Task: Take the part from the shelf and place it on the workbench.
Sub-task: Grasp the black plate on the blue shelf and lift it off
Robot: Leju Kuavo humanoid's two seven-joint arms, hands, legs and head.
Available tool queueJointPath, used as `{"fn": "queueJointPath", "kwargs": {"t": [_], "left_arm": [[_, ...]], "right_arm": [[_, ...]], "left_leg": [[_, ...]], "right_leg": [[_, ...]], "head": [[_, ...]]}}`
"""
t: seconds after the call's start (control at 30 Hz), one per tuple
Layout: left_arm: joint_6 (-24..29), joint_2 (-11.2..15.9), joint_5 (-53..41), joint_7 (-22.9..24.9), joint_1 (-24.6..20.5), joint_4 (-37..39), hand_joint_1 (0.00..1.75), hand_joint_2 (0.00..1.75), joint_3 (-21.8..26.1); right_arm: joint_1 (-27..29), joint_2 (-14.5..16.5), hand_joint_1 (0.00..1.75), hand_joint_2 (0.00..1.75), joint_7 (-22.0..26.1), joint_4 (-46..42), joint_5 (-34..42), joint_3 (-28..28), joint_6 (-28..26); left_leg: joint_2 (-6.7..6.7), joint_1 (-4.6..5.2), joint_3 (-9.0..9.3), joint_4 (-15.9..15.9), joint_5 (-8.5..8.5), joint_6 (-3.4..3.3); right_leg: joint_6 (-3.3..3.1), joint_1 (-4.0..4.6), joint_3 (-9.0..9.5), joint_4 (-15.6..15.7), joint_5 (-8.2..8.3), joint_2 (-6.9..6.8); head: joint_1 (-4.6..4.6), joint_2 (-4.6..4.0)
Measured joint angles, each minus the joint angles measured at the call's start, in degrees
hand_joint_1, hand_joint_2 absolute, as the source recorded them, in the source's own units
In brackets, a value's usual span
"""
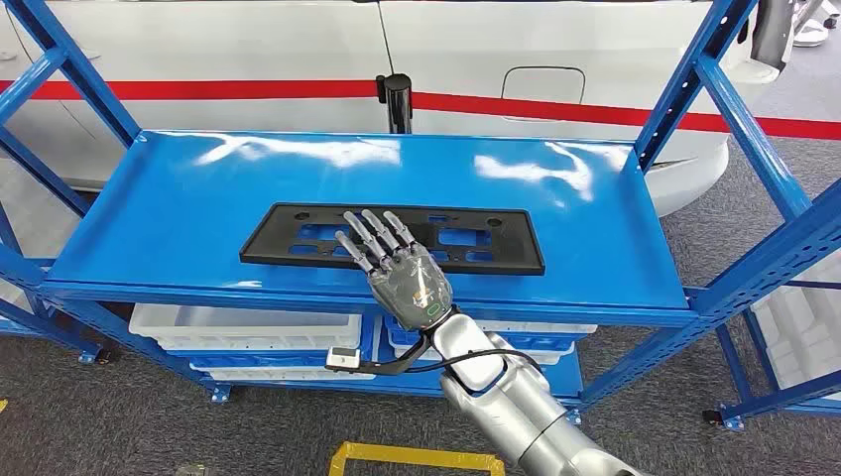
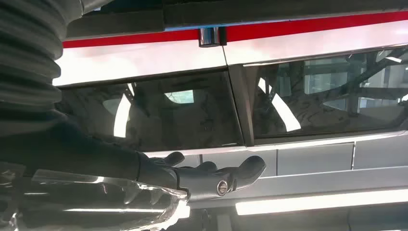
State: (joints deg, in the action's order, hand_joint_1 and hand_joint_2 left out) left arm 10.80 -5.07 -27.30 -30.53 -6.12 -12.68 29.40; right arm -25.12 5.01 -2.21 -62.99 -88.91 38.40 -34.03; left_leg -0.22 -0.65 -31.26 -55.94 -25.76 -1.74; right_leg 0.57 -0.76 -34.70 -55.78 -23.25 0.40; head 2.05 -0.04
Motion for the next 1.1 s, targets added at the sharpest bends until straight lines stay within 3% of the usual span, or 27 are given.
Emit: {"fn": "queueJointPath", "kwargs": {"t": [0.1,0.3,0.7,1.1], "left_arm": [[0.0,0.0,0.0,0.0,0.0,0.0,0.0,0.0,0.02],[0.09,0.0,0.01,0.02,0.01,0.02,0.0,0.0,0.03],[1.92,-0.01,-0.26,0.5,0.02,0.02,0.0,0.0,0.54],[2.99,-0.45,-2.12,1.26,-0.01,0.02,0.0,0.0,0.61]], "right_arm": [[0.0,0.0,0.0,1.75,0.0,0.04,0.0,0.0,0.0],[0.0,0.0,0.0,1.75,0.01,0.18,0.0,0.0,0.19],[-0.52,0.96,0.0,1.75,-0.17,2.75,0.07,-1.51,4.2],[-13.5,6.55,0.0,1.75,-4.76,25.99,0.29,-6.1,0.16]], "left_leg": [[0.0,-0.07,0.02,0.03,-0.02,0.09],[0.01,-0.13,0.03,0.07,0.01,1.0],[-0.01,0.21,-0.02,0.0,0.0,1.05],[0.01,0.24,0.04,-0.02,0.02,1.05]], "right_leg": [[-0.05,0.12,0.0,-0.01,-0.02,-0.01],[-0.11,0.21,0.0,-0.04,-0.02,-0.02],[-0.1,-0.13,0.03,-0.03,-0.01,-0.03],[-0.19,-0.16,0.02,-0.03,0.07,-0.02]], "head": [[0.0,0.0],[-0.01,0.0],[-0.01,0.0],[-0.01,0.0]]}}
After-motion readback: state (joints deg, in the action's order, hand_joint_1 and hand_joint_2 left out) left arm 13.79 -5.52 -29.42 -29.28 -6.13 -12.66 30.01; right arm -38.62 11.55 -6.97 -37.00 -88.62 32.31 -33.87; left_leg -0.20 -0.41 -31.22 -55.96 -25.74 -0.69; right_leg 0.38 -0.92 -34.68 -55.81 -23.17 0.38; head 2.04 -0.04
